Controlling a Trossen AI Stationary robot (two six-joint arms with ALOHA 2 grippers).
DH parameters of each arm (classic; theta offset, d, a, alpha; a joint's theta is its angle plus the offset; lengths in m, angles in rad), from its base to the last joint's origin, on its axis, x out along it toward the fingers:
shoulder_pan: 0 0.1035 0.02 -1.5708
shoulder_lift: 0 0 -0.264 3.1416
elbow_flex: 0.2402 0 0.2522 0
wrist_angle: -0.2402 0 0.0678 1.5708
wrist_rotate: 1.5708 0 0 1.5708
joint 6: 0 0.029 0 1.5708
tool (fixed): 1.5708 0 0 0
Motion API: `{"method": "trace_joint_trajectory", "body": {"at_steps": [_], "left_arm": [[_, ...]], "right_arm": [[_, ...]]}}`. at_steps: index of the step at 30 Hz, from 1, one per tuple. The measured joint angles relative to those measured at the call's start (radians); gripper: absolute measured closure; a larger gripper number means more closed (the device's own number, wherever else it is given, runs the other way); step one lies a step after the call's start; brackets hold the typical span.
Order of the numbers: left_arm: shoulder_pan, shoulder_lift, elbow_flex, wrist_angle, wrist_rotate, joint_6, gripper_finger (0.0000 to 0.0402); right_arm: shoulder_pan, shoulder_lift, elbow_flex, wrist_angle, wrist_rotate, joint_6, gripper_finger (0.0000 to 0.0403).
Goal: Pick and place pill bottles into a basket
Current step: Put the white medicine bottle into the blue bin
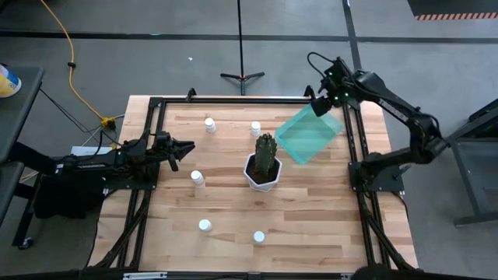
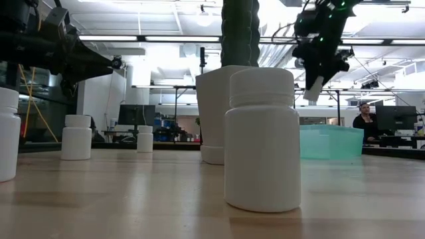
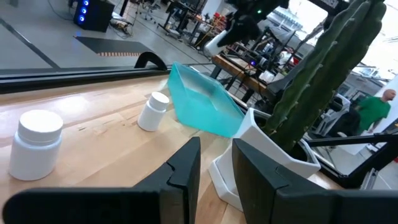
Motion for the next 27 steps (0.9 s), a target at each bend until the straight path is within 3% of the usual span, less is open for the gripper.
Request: {"method": "trace_joint_trajectory", "body": {"at_steps": [14,27], "left_arm": [[0.0,0.0,0.0,-0.001,-0.005,0.0,0.0275],[0.0,0.0,0.0,-0.002,-0.08,-0.006,0.0275]], "right_arm": [[-0.053,0.139,0.0,-0.033,-0.008,-0.147,0.0229],[-0.109,0.141,-0.051,0.148,-0.055,-0.199,0.0229]]}}
